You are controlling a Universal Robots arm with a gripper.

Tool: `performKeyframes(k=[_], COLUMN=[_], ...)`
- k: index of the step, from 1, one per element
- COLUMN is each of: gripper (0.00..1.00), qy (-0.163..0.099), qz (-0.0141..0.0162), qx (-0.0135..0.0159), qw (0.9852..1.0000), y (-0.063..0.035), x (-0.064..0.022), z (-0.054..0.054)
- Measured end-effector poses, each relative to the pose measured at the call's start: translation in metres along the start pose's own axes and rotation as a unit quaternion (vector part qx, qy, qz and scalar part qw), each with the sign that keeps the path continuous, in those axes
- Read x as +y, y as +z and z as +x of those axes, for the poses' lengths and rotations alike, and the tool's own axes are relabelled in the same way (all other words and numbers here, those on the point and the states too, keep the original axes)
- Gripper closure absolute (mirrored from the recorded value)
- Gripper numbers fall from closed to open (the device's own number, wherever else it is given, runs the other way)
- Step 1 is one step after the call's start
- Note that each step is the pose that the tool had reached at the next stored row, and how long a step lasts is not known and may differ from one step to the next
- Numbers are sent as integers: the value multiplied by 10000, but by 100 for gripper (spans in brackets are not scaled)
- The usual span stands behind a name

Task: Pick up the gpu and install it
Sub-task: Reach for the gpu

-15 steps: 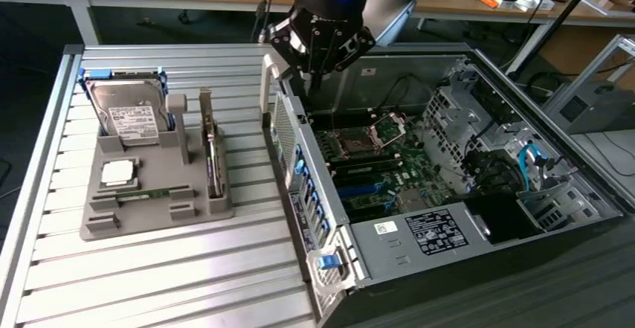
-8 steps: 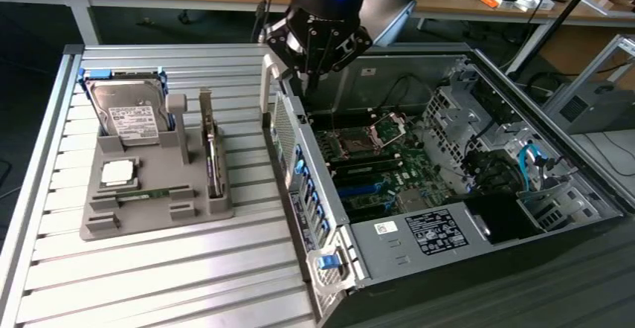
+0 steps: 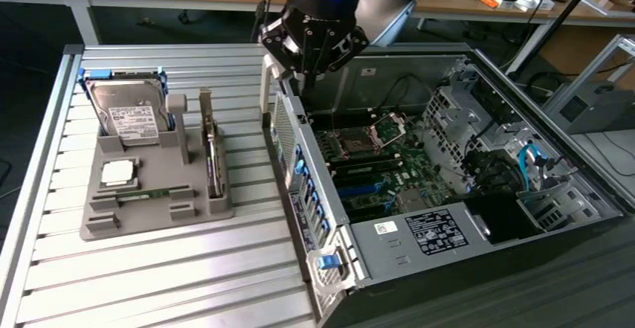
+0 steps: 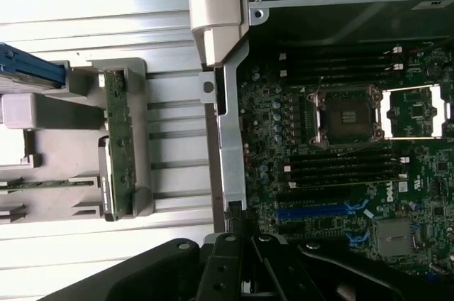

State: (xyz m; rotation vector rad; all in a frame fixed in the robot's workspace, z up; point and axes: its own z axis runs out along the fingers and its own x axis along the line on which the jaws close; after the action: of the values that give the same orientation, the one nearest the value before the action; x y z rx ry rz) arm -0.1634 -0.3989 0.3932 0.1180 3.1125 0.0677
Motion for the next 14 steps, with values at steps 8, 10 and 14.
performKeyframes(k=[8, 10, 14], gripper=[89, 89, 89], qy=[0, 0, 0], qz=[0, 0, 0], qx=[0, 0, 0], qw=[10000, 10000, 10000], y=[-1, -1, -2], x=[-2, -3, -6], z=[26, 44, 71])
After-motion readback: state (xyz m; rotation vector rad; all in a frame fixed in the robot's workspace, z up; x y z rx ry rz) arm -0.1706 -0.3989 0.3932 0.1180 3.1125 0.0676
